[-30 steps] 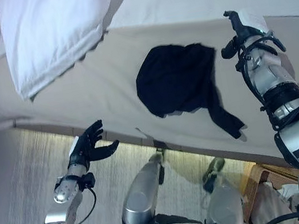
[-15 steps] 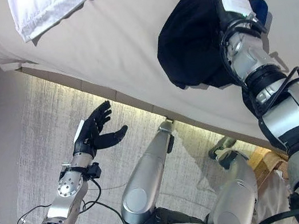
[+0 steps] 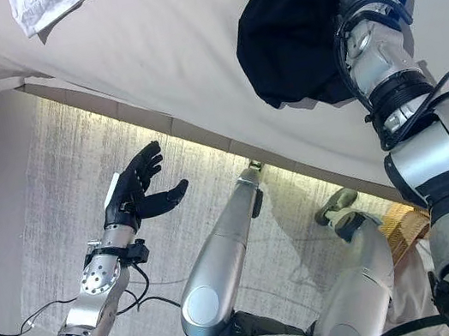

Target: Pick up the clothes from the bed and place them into the basket

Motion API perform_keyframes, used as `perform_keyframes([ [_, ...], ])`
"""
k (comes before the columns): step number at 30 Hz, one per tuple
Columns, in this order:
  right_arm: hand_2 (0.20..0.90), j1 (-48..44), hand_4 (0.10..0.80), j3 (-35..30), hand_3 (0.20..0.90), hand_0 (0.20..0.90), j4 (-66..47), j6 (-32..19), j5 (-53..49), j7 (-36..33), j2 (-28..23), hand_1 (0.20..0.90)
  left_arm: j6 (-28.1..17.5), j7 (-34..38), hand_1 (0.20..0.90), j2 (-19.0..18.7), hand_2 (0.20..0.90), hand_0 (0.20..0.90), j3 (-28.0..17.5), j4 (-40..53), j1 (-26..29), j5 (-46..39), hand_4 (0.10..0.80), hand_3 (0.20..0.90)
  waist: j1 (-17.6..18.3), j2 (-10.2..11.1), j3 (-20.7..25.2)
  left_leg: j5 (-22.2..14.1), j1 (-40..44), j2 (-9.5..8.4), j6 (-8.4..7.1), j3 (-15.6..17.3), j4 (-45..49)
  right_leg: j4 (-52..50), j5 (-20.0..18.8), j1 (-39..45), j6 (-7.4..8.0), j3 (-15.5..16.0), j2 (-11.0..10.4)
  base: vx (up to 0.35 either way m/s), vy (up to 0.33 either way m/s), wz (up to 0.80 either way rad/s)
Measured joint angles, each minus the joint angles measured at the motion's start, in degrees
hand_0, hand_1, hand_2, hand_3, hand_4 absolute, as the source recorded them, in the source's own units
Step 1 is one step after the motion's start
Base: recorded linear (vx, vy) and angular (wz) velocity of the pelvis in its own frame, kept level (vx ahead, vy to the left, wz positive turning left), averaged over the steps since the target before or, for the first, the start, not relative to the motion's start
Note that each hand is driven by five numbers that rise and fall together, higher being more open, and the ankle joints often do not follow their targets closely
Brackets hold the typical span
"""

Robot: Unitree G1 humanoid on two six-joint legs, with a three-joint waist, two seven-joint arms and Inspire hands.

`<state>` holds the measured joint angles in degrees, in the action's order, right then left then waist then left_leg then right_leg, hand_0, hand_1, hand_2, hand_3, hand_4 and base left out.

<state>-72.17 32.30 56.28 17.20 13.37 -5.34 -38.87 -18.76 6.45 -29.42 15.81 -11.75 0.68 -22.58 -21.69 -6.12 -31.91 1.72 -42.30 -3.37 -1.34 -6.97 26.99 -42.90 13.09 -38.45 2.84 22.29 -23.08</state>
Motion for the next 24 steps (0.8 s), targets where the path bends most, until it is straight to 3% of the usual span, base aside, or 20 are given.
perform_keyframes([
  [5, 0.3, 2.4, 0.1, 0.0, 0.2, 0.3, 0.2, -1.4, -2.7, 1.9, 0.4, 0.3, 0.0, 0.2, 0.9, -0.5, 0.9, 0.9, 0.0, 0.0, -0.1, 0.0, 0.8, 0.9, 0.4, 0.0, 0.0, 0.0, 2.7, 0.57, 0.02, 0.7, -0.4, 2.2, -0.1, 2.6, -0.09, -0.6, 1.1, -0.031, -0.023, -0.12],
  [6, 0.3, 3.6, 0.1, -0.1, 0.2, 0.3, 0.1, -2.1, -3.4, 2.2, 1.0, 0.3, 0.0, 0.7, 0.9, -0.6, 0.9, 0.9, 0.0, 0.0, -0.2, 0.0, 0.8, 0.9, 0.7, 0.0, 0.0, 0.1, 4.2, 1.3, 0.13, 1.1, -0.6, 3.6, -0.7, 4.4, -1.01, -0.8, 1.8, -0.032, -0.017, -0.2],
  [10, 0.3, 7.6, 0.1, -0.1, 0.2, 0.3, -0.9, -4.3, -4.3, 3.1, 2.5, 0.3, 0.0, 1.0, 0.9, -0.7, 0.9, 0.9, -0.1, -0.1, 0.3, 0.0, 0.8, 0.9, 1.8, 0.1, 0.0, 0.3, 10.2, 2.27, 0.66, 3.3, -3.3, 8.9, -2.8, 10.0, -1.13, -1.3, 3.3, -0.028, -0.009, -0.29],
  [14, 0.3, 12.2, 0.1, -0.7, 0.2, 0.3, -3.6, -4.7, -4.6, 3.3, 2.4, 0.3, 0.1, 1.1, 0.9, -0.6, 0.9, 0.9, -0.1, -0.3, 1.2, 0.0, 0.8, 0.9, 3.5, 0.2, 0.0, 0.2, 16.6, 2.49, 0.78, 4.8, -5.9, 13.2, -4.6, 16.2, 0.09, -1.9, 4.1, -0.041, 0.002, -0.19],
  [19, 0.3, 19.2, 0.1, -4.5, 0.2, 0.3, -7.6, -5.1, -8.3, 3.3, 1.2, 0.3, 0.8, 1.5, 0.9, -0.5, 0.9, 0.9, -0.6, -1.2, 2.6, 0.1, 0.8, 0.9, 5.7, 0.4, 0.0, 0.2, 29.4, 3.23, 1.09, 7.0, -12.0, 23.1, -7.8, 29.1, 1.79, -2.7, 6.7, 0.07, -0.027, -0.25],
  [21, 0.3, 22.0, 0.1, -7.1, 0.2, 0.3, -12.0, -5.2, -10.1, 3.3, -0.1, 0.3, 1.5, 1.5, 0.9, -0.5, 0.9, 0.9, -1.7, -1.3, 2.9, 0.2, 0.8, 0.9, 7.4, 0.9, 0.2, 0.0, 33.4, 3.82, 0.93, 7.8, -15.3, 27.2, -8.7, 33.1, 2.14, -3.1, 7.9, 0.124, -0.063, -0.28],
  [23, 0.3, 23.9, 0.1, -9.2, 0.2, 0.3, -15.8, -6.2, -11.3, 3.2, -1.0, 0.3, 2.6, 1.8, 0.9, -0.6, 0.9, 0.9, -3.8, -1.5, 2.0, 0.3, 0.8, 0.9, 9.0, 2.7, 1.1, -0.1, 36.5, 4.44, 0.53, 9.5, -17.7, 30.7, -10.0, 35.6, 2.64, -4.2, 9.0, 0.174, -0.056, -0.38],
  [24, 0.3, 26.7, 0.1, -13.2, 0.2, 0.3, -19.1, -6.4, -12.1, 3.2, -1.4, 0.3, 3.8, 1.6, 0.9, -0.6, 0.9, 0.9, -4.5, -1.6, 2.0, 0.6, 0.8, 0.9, 9.5, 3.3, 1.3, 0.4, 38.7, 4.45, 0.54, 9.9, -19.4, 33.0, -11.8, 37.7, 2.91, -4.5, 9.7, 0.112, -0.034, -0.3],
])
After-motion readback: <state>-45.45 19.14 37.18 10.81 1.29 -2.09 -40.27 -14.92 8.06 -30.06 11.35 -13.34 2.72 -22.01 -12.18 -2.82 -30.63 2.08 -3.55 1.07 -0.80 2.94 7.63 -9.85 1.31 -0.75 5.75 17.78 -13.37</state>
